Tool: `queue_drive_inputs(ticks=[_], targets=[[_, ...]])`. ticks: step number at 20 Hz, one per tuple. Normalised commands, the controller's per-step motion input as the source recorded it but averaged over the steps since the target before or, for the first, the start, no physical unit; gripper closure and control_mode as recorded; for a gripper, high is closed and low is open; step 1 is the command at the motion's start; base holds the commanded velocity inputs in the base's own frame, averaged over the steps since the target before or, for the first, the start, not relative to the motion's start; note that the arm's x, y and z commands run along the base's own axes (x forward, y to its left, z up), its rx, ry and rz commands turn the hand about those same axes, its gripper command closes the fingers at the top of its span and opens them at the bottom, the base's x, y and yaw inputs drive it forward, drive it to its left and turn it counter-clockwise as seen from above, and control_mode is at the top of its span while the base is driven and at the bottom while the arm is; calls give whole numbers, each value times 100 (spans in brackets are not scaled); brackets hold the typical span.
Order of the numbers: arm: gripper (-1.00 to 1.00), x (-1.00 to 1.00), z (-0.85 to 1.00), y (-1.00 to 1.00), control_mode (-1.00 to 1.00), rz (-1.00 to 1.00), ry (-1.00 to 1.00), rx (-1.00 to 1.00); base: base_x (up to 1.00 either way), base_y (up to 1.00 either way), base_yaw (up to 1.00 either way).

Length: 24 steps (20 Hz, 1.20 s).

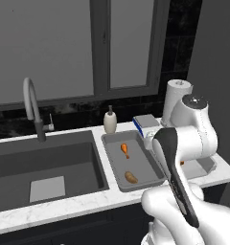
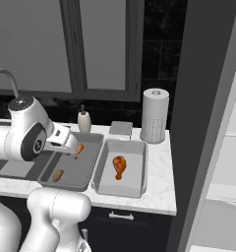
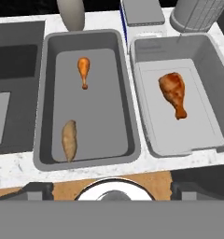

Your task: Place one sweet potato and one chicken drumstick in each tupperware on the nearby counter, to pack two identical lunches.

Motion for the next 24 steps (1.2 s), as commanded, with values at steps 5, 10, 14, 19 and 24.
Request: queue_drive_inputs(ticks=[5, 10, 14, 19, 24], targets=[[-100, -9, 0, -12, -100, 10, -2, 6, 0, 0, 0], [-100, -52, 1, 0, -100, -3, -3, 0, 0, 0, 0], [-100, -37, 1, 0, -100, -2, -1, 0, 0, 0, 0], [-100, 0, -1, 0, -100, 0, 0, 0, 0, 0, 0], [-100, -1, 0, 0, -100, 0, 0, 0, 0, 0, 0]])
